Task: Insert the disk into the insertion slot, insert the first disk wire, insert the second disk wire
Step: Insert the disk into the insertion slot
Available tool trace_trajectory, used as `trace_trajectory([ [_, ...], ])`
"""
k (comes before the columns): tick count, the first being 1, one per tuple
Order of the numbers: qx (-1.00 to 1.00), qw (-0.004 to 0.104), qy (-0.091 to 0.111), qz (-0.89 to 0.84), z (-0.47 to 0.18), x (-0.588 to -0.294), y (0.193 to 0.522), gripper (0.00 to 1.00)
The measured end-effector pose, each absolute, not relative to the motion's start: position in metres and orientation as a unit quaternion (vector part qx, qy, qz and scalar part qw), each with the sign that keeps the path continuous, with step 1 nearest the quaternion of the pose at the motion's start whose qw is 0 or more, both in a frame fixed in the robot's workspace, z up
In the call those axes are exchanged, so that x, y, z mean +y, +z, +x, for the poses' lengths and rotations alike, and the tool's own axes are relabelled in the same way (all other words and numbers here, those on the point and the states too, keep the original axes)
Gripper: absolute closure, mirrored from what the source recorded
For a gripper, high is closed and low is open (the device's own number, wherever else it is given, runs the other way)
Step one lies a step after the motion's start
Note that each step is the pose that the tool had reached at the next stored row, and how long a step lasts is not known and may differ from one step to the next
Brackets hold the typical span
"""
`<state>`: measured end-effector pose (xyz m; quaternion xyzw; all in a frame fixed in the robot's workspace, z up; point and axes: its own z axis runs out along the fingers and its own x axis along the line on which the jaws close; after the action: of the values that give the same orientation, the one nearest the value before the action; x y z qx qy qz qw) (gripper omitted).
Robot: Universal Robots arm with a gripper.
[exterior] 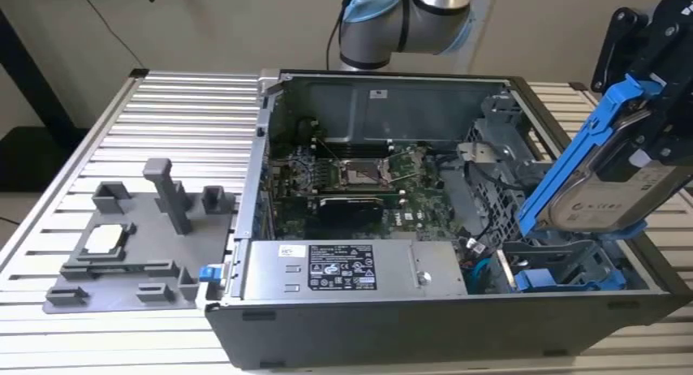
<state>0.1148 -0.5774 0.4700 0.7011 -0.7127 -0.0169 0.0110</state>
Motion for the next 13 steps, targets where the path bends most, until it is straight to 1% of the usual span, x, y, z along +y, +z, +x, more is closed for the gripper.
trace_trajectory([
  [13, -0.711, 0.011, -0.017, 0.703, 0.117, -0.577, 0.455, 0.67],
])
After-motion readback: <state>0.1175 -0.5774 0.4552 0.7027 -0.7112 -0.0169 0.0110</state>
